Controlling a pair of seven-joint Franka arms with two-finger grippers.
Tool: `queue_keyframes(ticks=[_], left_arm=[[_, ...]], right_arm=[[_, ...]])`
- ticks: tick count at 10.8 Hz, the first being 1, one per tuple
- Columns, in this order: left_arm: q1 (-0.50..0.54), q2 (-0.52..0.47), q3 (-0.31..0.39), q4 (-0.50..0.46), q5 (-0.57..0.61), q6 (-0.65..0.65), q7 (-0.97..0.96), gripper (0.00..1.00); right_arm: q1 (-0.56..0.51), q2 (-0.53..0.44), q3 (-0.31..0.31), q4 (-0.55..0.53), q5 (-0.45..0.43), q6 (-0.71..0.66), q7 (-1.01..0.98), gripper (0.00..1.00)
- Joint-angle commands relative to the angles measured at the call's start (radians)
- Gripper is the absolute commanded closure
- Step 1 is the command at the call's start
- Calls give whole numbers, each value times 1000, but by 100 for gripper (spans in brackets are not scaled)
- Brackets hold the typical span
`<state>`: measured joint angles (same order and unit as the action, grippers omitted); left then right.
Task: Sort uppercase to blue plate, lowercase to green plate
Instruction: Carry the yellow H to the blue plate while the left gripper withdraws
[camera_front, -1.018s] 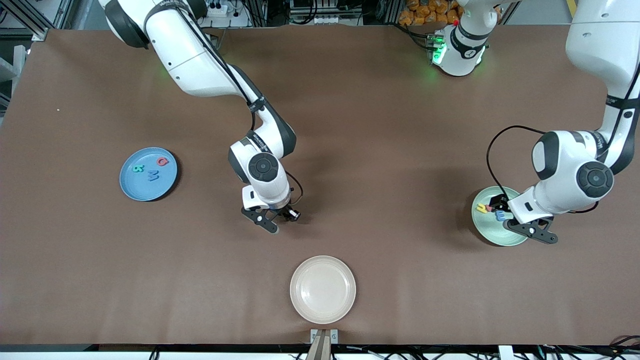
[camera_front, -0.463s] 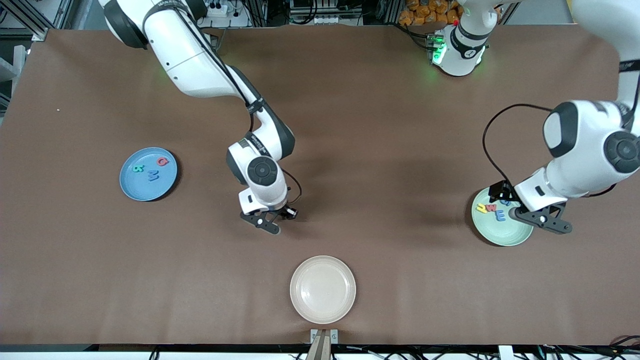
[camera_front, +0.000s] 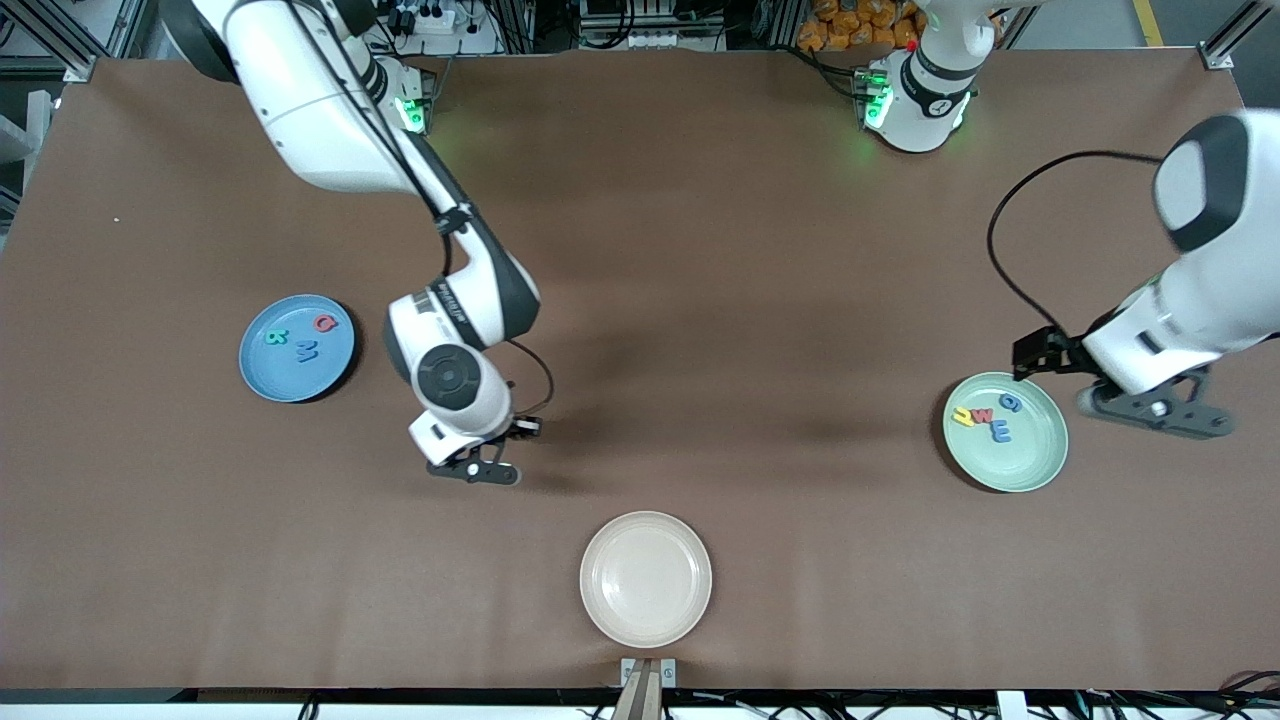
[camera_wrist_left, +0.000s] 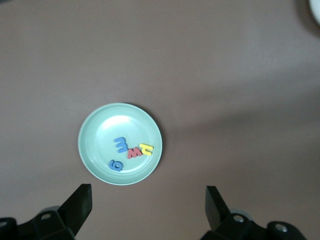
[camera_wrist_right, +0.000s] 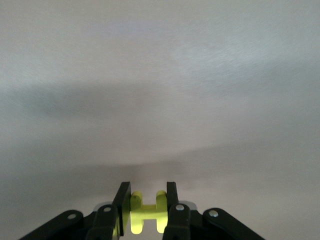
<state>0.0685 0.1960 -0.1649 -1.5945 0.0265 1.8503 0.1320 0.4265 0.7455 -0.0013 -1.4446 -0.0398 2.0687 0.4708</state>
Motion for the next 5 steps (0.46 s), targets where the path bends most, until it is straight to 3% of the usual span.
queue_keyframes(ticks=[1,5], left_arm=[[-38,-120,54,14,-22,-71,-14,0],[-55,-188,65,126,-25,-209,-84,0]], right_arm=[[-66,-70,3,-26,6,-108,-234,89],[-164,-178,-41,-157,-2,-137,-516,89]])
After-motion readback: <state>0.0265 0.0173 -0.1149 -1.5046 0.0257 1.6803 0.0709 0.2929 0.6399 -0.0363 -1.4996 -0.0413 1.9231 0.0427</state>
